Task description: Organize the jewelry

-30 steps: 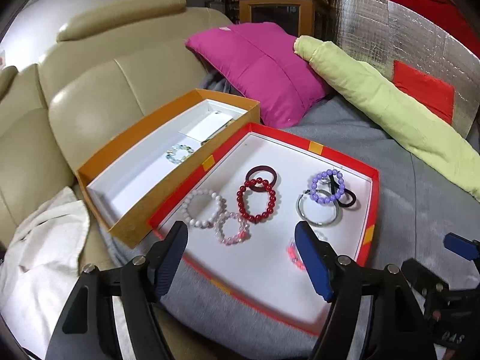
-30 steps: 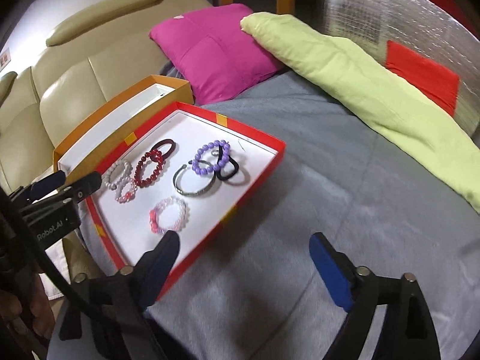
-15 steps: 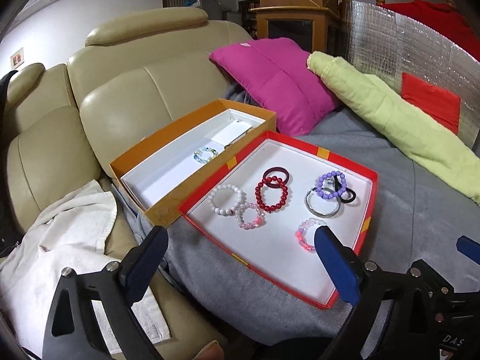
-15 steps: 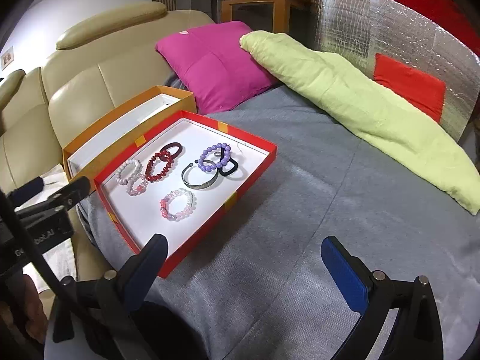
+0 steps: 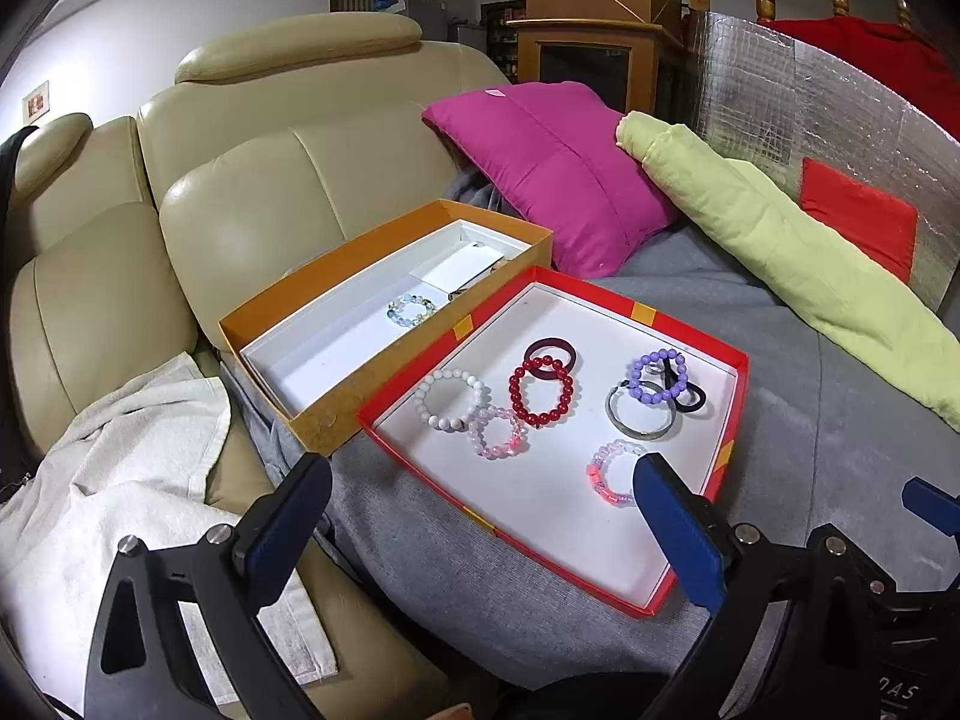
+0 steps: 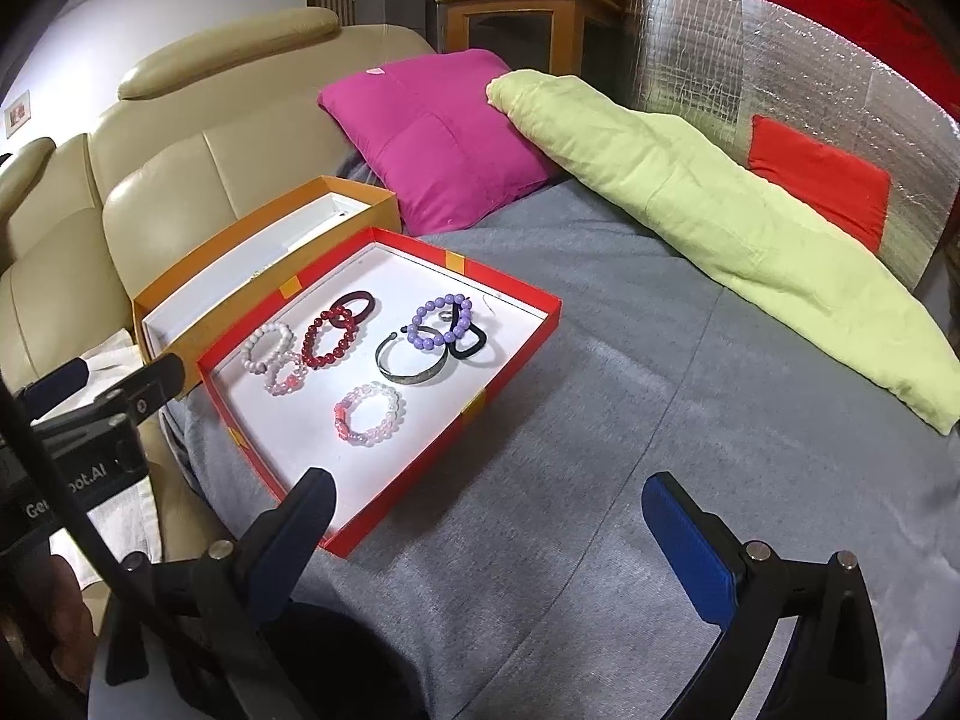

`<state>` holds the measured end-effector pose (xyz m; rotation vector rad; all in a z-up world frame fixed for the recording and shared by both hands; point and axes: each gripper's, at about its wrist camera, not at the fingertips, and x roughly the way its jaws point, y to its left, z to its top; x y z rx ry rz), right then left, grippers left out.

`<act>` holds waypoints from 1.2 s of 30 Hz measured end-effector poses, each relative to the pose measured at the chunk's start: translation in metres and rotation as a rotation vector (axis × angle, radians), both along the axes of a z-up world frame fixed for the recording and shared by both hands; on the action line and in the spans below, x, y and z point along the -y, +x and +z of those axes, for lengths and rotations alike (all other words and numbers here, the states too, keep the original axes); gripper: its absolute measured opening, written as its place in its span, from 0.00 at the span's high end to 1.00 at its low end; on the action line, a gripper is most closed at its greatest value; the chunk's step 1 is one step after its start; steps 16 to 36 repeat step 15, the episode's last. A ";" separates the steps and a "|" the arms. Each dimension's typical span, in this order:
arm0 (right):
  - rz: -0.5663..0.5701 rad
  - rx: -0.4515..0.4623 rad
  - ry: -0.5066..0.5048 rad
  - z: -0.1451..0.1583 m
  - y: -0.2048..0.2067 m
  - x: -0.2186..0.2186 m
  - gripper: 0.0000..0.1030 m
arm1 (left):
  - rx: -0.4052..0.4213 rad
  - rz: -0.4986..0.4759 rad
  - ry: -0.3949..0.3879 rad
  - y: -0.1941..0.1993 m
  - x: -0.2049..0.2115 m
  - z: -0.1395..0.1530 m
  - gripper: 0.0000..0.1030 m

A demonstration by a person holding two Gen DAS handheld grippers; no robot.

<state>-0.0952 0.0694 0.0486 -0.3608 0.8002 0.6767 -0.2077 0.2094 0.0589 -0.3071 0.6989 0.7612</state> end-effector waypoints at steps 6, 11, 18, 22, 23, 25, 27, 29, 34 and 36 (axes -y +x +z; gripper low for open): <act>0.004 0.003 0.003 0.001 0.001 -0.004 0.00 | 0.000 -0.014 -0.002 0.001 0.000 -0.001 0.02; 0.013 0.006 0.000 0.002 0.000 -0.009 0.00 | 0.003 -0.028 0.016 0.001 0.003 0.002 0.02; 0.011 0.002 0.001 0.002 0.002 -0.011 0.00 | 0.005 -0.038 0.020 0.002 0.005 0.005 0.02; 0.011 0.002 0.001 0.002 0.002 -0.011 0.00 | 0.005 -0.038 0.020 0.002 0.005 0.005 0.02; 0.011 0.002 0.001 0.002 0.002 -0.011 0.00 | 0.005 -0.038 0.020 0.002 0.005 0.005 0.02; 0.011 0.002 0.001 0.002 0.002 -0.011 0.00 | 0.005 -0.038 0.020 0.002 0.005 0.005 0.02; 0.011 0.002 0.001 0.002 0.002 -0.011 0.00 | 0.005 -0.038 0.020 0.002 0.005 0.005 0.02; 0.011 0.002 0.001 0.002 0.002 -0.011 0.00 | 0.005 -0.038 0.020 0.002 0.005 0.005 0.02; 0.011 0.002 0.001 0.002 0.002 -0.011 0.00 | 0.005 -0.038 0.020 0.002 0.005 0.005 0.02; 0.011 0.002 0.001 0.002 0.002 -0.011 0.00 | 0.005 -0.038 0.020 0.002 0.005 0.005 0.02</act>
